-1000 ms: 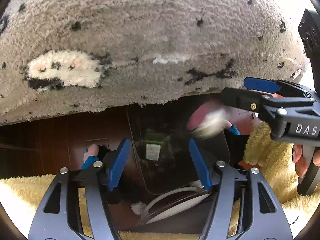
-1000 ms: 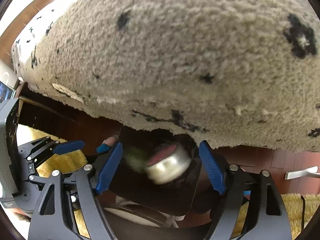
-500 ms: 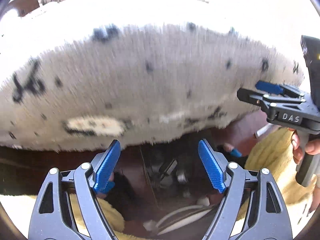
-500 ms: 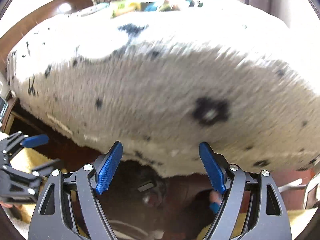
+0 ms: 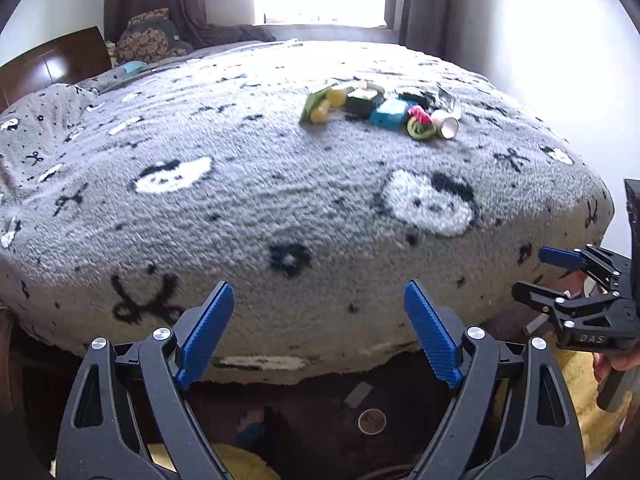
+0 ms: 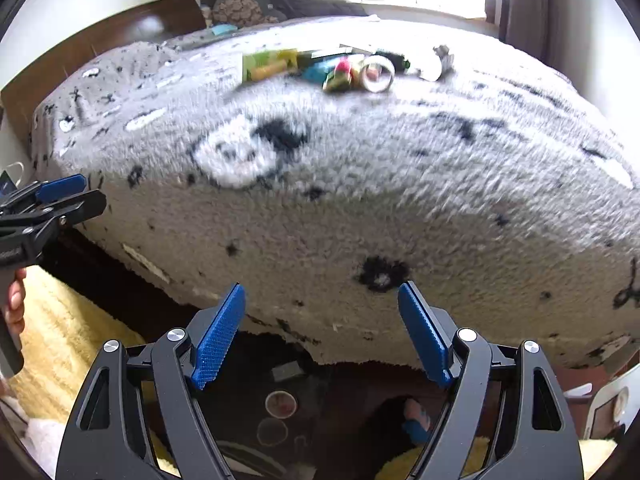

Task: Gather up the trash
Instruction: 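Raise both tools back over the bed toward the remaining clutter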

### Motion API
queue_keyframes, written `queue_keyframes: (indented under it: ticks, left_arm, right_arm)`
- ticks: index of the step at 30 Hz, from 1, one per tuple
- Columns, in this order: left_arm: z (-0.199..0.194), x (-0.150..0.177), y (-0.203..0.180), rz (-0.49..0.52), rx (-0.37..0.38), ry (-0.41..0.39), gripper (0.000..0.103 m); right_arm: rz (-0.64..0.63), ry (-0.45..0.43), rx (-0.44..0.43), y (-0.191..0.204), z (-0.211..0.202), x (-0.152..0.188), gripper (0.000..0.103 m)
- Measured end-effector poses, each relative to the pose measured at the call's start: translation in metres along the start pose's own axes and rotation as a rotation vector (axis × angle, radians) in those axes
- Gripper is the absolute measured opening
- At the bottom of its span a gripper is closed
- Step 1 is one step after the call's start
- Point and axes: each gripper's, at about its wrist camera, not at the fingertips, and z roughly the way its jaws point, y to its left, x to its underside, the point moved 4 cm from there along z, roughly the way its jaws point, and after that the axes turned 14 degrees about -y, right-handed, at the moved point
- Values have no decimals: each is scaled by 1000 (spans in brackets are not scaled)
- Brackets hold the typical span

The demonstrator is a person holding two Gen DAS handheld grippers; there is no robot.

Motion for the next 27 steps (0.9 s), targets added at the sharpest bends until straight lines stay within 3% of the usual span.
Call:
queue_keyframes:
  ticks: [9,14,27]
  left_arm:
    - [7,-36,7,3,-27,-52,88]
    - [19,-47,14,4,-40,-49,88]
    - [56,-70,37,3,-87,-34,88]
  right_arm:
    - [13,-147,127,-34,-3,-30,79]
    - [-7,-174,185,-54,6,-53,79]
    - [-6,-177,202,-69,36,-91,79]
